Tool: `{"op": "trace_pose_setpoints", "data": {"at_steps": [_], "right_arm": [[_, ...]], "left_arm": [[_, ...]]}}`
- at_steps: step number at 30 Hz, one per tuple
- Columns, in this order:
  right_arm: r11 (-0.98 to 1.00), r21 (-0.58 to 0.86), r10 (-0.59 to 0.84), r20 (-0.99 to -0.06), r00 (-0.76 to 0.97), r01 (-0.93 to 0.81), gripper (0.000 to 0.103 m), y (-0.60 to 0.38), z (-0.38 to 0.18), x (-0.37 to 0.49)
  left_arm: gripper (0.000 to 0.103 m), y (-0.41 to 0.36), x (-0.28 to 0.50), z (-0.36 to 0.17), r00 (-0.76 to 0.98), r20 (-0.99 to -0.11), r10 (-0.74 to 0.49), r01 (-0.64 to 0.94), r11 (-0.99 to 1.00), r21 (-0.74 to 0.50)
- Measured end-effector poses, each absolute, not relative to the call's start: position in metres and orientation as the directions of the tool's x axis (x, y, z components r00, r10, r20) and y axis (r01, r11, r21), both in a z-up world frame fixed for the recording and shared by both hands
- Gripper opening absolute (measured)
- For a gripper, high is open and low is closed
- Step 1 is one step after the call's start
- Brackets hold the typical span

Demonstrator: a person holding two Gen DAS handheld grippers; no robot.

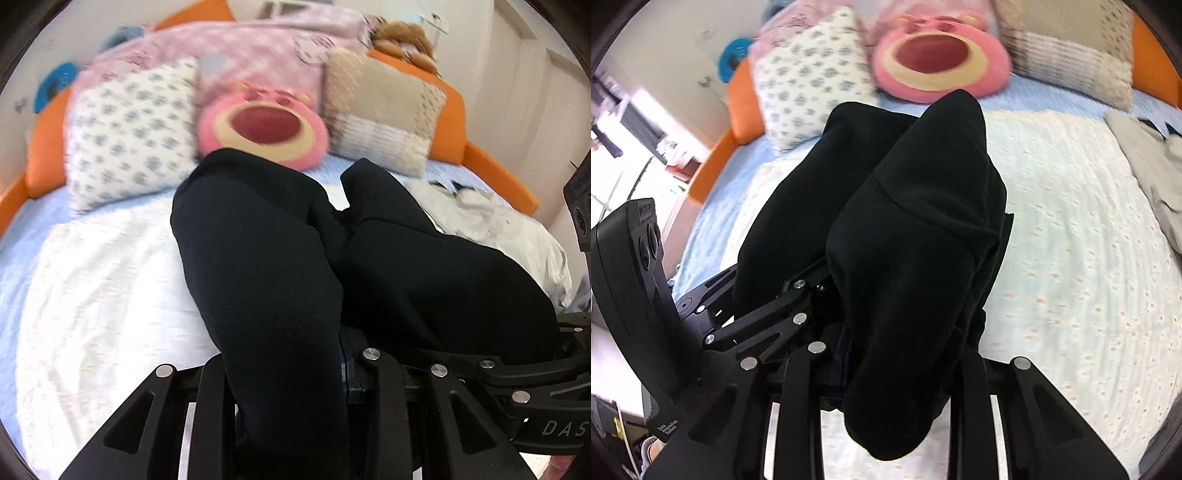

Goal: Fold large clothes

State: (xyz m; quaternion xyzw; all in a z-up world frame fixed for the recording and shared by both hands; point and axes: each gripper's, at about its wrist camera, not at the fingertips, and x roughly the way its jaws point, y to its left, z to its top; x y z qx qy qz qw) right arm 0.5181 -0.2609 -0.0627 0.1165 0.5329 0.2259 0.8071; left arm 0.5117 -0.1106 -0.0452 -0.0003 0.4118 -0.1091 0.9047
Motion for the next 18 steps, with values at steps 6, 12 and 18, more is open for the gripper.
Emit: {"op": "trace_pose_setpoints", "data": {"at_steps": [6,12,18], "right_arm": [[0.806,0.445,0.57,-0.763,0.306,-0.391,0.026,-0.141,-0.025,0.507],[0.696,0.475,0.657,-0.723,0.212,-0.539,0.026,0.002,-0.006,0.488],[0.591,0.494,0.702,-0.705,0.104,-0.638,0.026,0.131,-0.006,0.456]], "left_arm": [[0.032,0.005,0.461,-0.001,0.733,-0.679,-0.037,0.055,0.999,0.004],[0.032,0.125,0.405,0.032,0.769,-0.615,0.174,-0.098,0.983,0.155],[0.032,0.244,0.353,0.036,0.742,-0.588,0.322,-0.24,0.947,0.215]]}}
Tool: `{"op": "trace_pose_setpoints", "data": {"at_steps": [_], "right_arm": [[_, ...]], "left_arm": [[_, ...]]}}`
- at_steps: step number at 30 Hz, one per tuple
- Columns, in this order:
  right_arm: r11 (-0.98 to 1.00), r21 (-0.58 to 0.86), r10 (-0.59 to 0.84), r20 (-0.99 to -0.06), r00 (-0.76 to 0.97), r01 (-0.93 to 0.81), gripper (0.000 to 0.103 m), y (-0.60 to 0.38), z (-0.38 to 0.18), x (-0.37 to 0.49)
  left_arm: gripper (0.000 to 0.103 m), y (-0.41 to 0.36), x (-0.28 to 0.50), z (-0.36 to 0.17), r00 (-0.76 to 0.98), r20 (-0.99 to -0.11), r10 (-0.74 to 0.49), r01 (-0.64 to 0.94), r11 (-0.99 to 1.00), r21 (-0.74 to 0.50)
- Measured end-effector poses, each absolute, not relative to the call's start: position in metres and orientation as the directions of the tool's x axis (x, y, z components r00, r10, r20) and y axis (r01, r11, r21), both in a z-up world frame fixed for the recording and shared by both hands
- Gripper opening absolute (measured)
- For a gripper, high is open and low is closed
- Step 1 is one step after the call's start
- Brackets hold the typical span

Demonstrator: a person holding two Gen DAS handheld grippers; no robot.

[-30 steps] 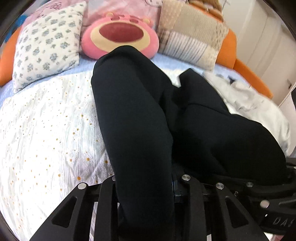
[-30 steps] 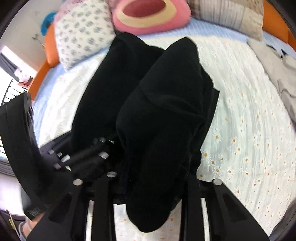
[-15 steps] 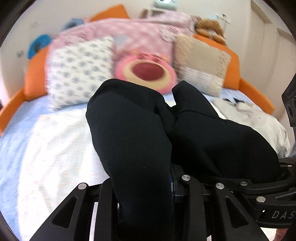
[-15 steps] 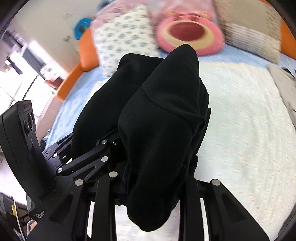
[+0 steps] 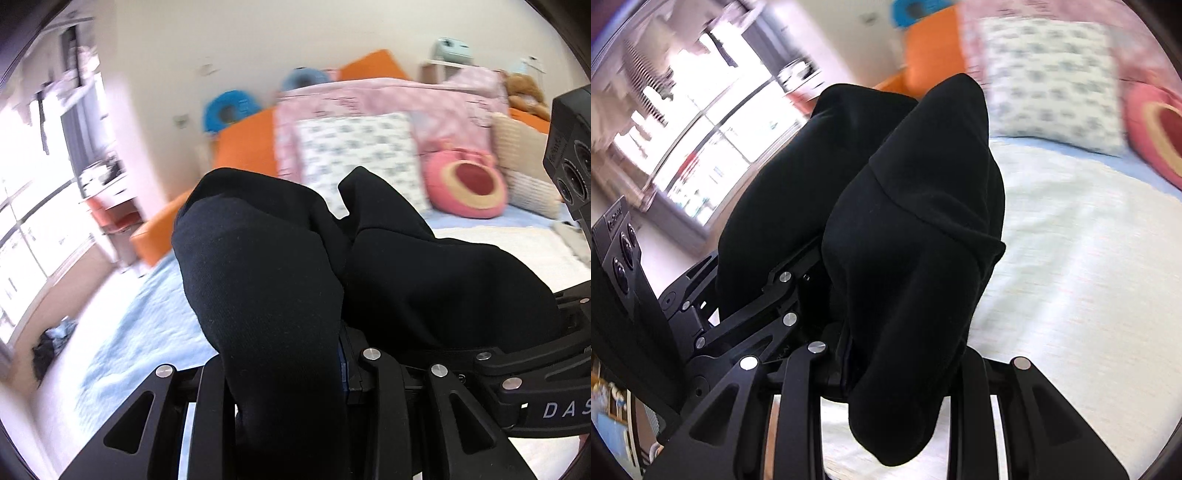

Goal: Fold large clothes

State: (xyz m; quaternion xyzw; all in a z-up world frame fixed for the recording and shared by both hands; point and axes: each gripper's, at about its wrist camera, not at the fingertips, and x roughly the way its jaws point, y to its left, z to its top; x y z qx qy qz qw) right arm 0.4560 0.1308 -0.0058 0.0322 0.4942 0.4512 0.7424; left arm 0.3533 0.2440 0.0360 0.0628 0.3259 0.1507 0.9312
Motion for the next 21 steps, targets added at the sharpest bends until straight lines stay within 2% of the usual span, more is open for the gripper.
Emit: {"op": "trace_pose_setpoints", "data": {"at_steps": [7,12,15,18,21], "right_arm": [[0.512,0.512,0.701,-0.713,-0.01,-0.69,0.026,0.239,-0.038,0.424],[0.52,0.49,0.645,-0.763,-0.055,-0.7,0.026,0.292,-0.102,0.417],[0.548,0.496,0.587,-0.802,-0.112,-0.673,0.026,0.31,-0.159,0.414],[0.573,0.473,0.536,-0.834,-0.13,-0.669,0.026,0.318,-0.2,0.41],[0.568,0.495,0.561,-0.817,-0.131,-0.658,0.026,0.322,-0.207,0.411]], "left_arm": [[0.032,0.343,0.303,0.001,0.683,-0.586,0.435,-0.358,0.9,0.249],[0.032,0.373,0.287,-0.064,0.63,-0.622,0.464,-0.387,0.883,0.267],[0.033,0.398,0.282,-0.126,0.565,-0.714,0.413,-0.411,0.891,0.191],[0.035,0.409,0.262,-0.167,0.549,-0.732,0.403,-0.455,0.879,0.143],[0.038,0.424,0.241,-0.188,0.579,-0.723,0.377,-0.496,0.867,0.055]]}}
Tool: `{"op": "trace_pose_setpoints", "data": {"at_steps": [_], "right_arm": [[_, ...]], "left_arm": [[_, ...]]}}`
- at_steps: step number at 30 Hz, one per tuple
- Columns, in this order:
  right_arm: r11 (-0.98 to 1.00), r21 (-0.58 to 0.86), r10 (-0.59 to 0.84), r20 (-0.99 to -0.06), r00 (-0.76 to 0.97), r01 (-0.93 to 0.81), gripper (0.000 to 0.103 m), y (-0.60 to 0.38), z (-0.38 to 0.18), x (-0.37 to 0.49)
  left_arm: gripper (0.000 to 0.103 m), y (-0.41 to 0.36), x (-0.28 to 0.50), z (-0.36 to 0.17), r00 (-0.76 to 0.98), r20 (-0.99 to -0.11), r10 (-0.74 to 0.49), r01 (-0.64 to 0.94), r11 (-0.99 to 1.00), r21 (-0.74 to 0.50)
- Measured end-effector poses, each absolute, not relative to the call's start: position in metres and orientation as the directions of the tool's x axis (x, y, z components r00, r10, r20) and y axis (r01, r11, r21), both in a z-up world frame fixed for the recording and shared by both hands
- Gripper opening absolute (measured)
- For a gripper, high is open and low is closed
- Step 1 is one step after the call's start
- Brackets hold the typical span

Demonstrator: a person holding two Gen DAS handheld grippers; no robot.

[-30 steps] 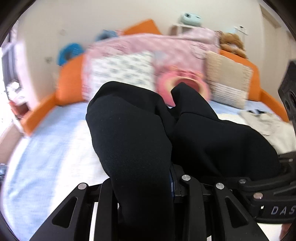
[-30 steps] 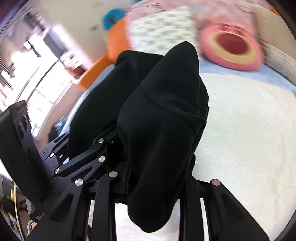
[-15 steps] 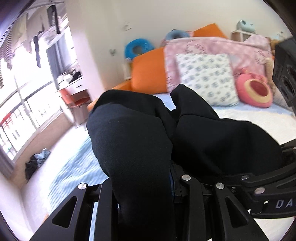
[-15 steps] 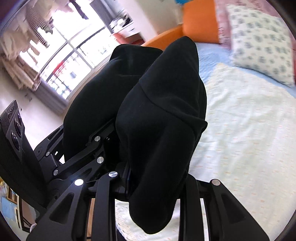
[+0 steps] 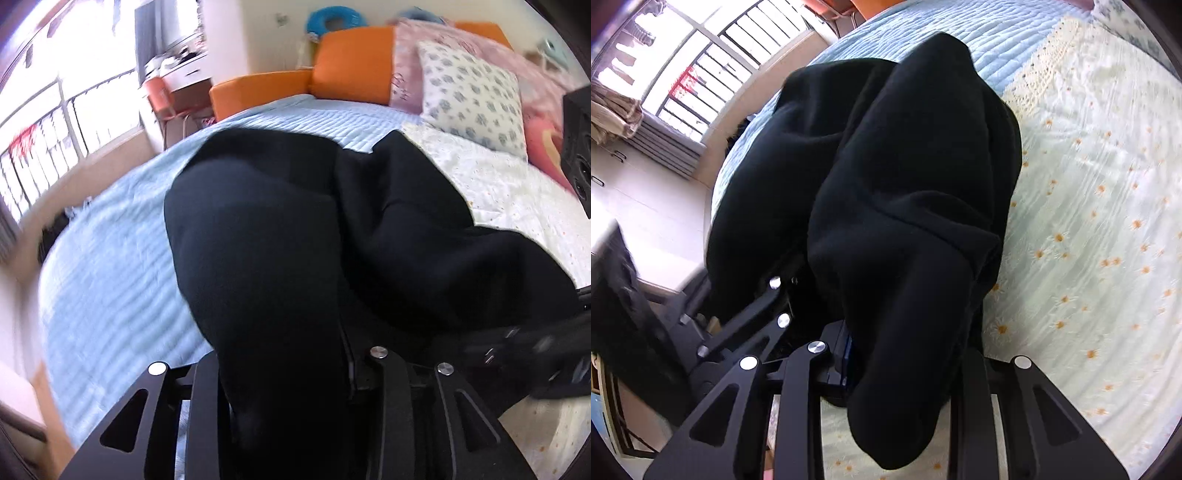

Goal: Fold large clothes

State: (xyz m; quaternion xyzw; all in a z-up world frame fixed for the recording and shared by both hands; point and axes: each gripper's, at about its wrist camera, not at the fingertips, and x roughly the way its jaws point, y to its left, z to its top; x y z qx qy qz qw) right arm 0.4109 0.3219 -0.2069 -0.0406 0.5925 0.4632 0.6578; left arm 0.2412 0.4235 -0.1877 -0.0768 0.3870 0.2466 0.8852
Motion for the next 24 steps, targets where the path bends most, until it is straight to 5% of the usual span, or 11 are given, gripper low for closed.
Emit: {"op": "trace_pose_setpoints", "data": {"at_steps": [7,11,15,17,20,24], "right_arm": [[0.55,0.44,0.535,-0.838,-0.105,-0.71,0.032,0.328,-0.199,0.409],[0.547,0.426,0.51,-0.852,-0.116,-0.721,0.044,0.314,-0.185,0.405],[0.563,0.411,0.529,-0.846,-0.069,-0.717,0.046,0.28,-0.153,0.414],[0.578,0.379,0.553,-0.833,0.005,-0.723,0.048,0.268,-0.13,0.42],[0.594,0.323,0.616,-0.772,0.158,-0.737,0.071,0.252,-0.088,0.422],[0.53,0.348,0.707,-0.684,0.176,-0.773,0.07,0.263,-0.061,0.413]], "left_arm": [[0.041,0.427,0.24,-0.191,0.582,-0.725,0.369,-0.515,0.857,0.024],[0.058,0.424,0.227,-0.17,0.586,-0.726,0.36,-0.514,0.858,0.01],[0.076,0.423,0.185,-0.112,0.662,-0.588,0.466,-0.524,0.848,0.082],[0.079,0.431,0.174,-0.088,0.682,-0.565,0.464,-0.536,0.843,0.044],[0.084,0.445,0.168,-0.052,0.731,-0.547,0.408,-0.53,0.844,-0.079],[0.086,0.446,0.191,-0.053,0.756,-0.574,0.314,-0.484,0.859,-0.168]]}}
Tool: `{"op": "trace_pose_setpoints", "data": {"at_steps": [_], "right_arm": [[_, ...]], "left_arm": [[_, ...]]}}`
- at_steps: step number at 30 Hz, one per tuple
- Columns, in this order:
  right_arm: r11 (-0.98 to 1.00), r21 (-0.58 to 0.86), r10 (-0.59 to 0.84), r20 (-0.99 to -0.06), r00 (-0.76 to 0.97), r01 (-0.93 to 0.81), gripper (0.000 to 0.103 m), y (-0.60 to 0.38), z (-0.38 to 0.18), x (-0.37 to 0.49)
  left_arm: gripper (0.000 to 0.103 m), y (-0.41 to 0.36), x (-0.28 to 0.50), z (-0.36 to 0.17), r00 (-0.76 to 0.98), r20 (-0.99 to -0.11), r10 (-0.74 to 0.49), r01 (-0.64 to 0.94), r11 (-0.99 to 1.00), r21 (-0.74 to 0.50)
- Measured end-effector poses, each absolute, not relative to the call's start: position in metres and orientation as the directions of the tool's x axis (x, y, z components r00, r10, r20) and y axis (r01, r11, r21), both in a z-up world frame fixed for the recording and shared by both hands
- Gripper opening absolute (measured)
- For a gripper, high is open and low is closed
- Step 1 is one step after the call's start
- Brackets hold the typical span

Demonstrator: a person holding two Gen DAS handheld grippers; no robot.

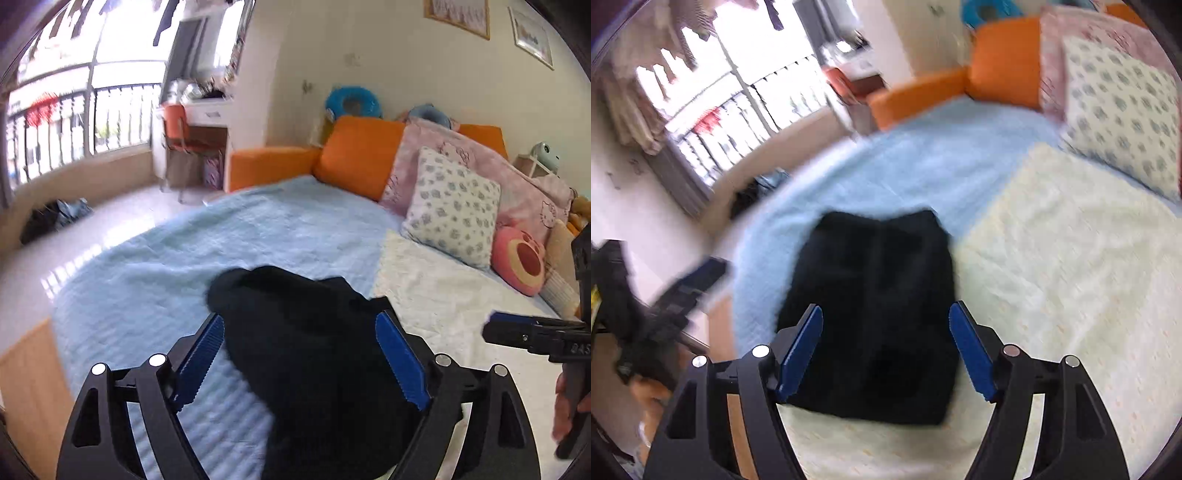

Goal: Fold large clothes
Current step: 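Lower the folded jacket onto the blue bedspread and open both grippers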

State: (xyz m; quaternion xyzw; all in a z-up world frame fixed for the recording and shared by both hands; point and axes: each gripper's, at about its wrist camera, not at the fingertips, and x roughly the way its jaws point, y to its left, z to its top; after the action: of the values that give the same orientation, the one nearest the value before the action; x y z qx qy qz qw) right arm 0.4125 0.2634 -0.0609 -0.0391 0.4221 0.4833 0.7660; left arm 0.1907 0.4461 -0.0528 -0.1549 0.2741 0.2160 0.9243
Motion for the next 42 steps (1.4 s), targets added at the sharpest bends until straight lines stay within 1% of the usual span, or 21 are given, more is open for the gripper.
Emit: {"op": "trace_pose_setpoints", "data": {"at_steps": [2,3,4,5,7,9,10,13,16,18,23,27,30,31,32,33,34,35,37,38,42], "right_arm": [[0.526,0.333,0.69,-0.704,0.165,-0.782,0.068,0.289,-0.072,0.412],[0.527,0.332,0.68,-0.716,0.154,-0.782,0.052,0.293,-0.079,0.41],[0.531,0.338,0.662,-0.738,0.131,-0.777,0.043,0.303,-0.093,0.41],[0.533,0.349,0.654,-0.748,0.113,-0.771,0.042,0.307,-0.102,0.408],[0.551,0.353,0.62,-0.779,0.088,-0.756,0.028,0.316,-0.132,0.405],[0.58,0.322,0.577,-0.81,0.099,-0.748,0.027,0.321,-0.155,0.405],[0.594,0.305,0.56,-0.821,0.111,-0.744,0.024,0.317,-0.17,0.405],[0.615,0.303,0.54,-0.835,0.109,-0.728,0.024,0.313,-0.207,0.411],[0.587,0.259,0.565,-0.81,0.159,-0.767,0.024,0.311,-0.223,0.403],[0.576,0.206,0.564,-0.8,0.203,-0.791,0.025,0.312,-0.223,0.395],[0.579,0.178,0.565,-0.791,0.234,-0.796,0.026,0.311,-0.224,0.389],[0.576,0.059,0.546,-0.77,0.33,-0.815,0.028,0.308,-0.213,0.362],[0.55,0.014,0.599,-0.703,0.383,-0.835,0.028,0.289,-0.188,0.334],[0.546,-0.003,0.618,-0.674,0.405,-0.837,0.03,0.28,-0.178,0.323],[0.545,-0.008,0.645,-0.635,0.425,-0.839,0.038,0.268,-0.164,0.31],[0.548,-0.007,0.657,-0.615,0.436,-0.837,0.067,0.26,-0.159,0.303],[0.557,-0.005,0.679,-0.574,0.459,-0.83,0.1,0.246,-0.148,0.29],[0.567,-0.005,0.701,-0.523,0.485,-0.824,0.099,0.23,-0.14,0.277],[0.579,-0.027,0.71,-0.475,0.52,-0.815,0.098,0.212,-0.128,0.257],[0.589,-0.033,0.707,-0.463,0.535,-0.807,0.098,0.203,-0.124,0.248],[0.603,-0.008,0.711,-0.449,0.541,-0.798,0.098,0.18,-0.117,0.227]], "left_arm": [[0.086,0.446,0.213,-0.071,0.74,-0.618,0.265,-0.472,0.859,-0.196],[0.086,0.448,0.225,-0.083,0.723,-0.645,0.249,-0.479,0.853,-0.207],[0.086,0.452,0.235,-0.1,0.704,-0.675,0.221,-0.489,0.84,-0.235],[0.084,0.458,0.239,-0.111,0.693,-0.691,0.203,-0.502,0.825,-0.261],[0.083,0.467,0.241,-0.138,0.676,-0.713,0.188,-0.54,0.784,-0.305],[0.081,0.473,0.238,-0.153,0.657,-0.718,0.228,-0.574,0.769,-0.281],[0.08,0.477,0.238,-0.159,0.649,-0.723,0.237,-0.582,0.766,-0.271],[0.076,0.493,0.235,-0.184,0.621,-0.747,0.235,-0.607,0.748,-0.269],[0.077,0.502,0.238,-0.202,0.616,-0.754,0.227,-0.614,0.738,-0.279],[0.078,0.501,0.241,-0.208,0.614,-0.748,0.253,-0.62,0.742,-0.257],[0.08,0.504,0.243,-0.211,0.614,-0.747,0.256,-0.619,0.743,-0.255],[0.08,0.493,0.241,-0.202,0.587,-0.747,0.312,-0.635,0.75,-0.186],[0.09,0.47,0.227,-0.177,0.59,-0.711,0.382,-0.63,0.769,-0.109],[0.093,0.458,0.217,-0.164,0.604,-0.679,0.417,-0.626,0.775,-0.081],[0.094,0.449,0.208,-0.152,0.619,-0.649,0.443,-0.625,0.778,-0.065],[0.095,0.441,0.201,-0.144,0.629,-0.629,0.458,-0.625,0.779,-0.057],[0.1,0.431,0.19,-0.132,0.635,-0.598,0.488,-0.634,0.772,-0.044],[0.1,0.422,0.179,-0.121,0.646,-0.568,0.51,-0.641,0.766,-0.042],[0.1,0.407,0.161,-0.107,0.677,-0.523,0.517,-0.636,0.769,-0.063],[0.1,0.399,0.152,-0.101,0.688,-0.501,0.525,-0.634,0.771,-0.061],[0.1,0.37,0.134,-0.089,0.689,-0.442,0.574,-0.629,0.777,0.028]]}}
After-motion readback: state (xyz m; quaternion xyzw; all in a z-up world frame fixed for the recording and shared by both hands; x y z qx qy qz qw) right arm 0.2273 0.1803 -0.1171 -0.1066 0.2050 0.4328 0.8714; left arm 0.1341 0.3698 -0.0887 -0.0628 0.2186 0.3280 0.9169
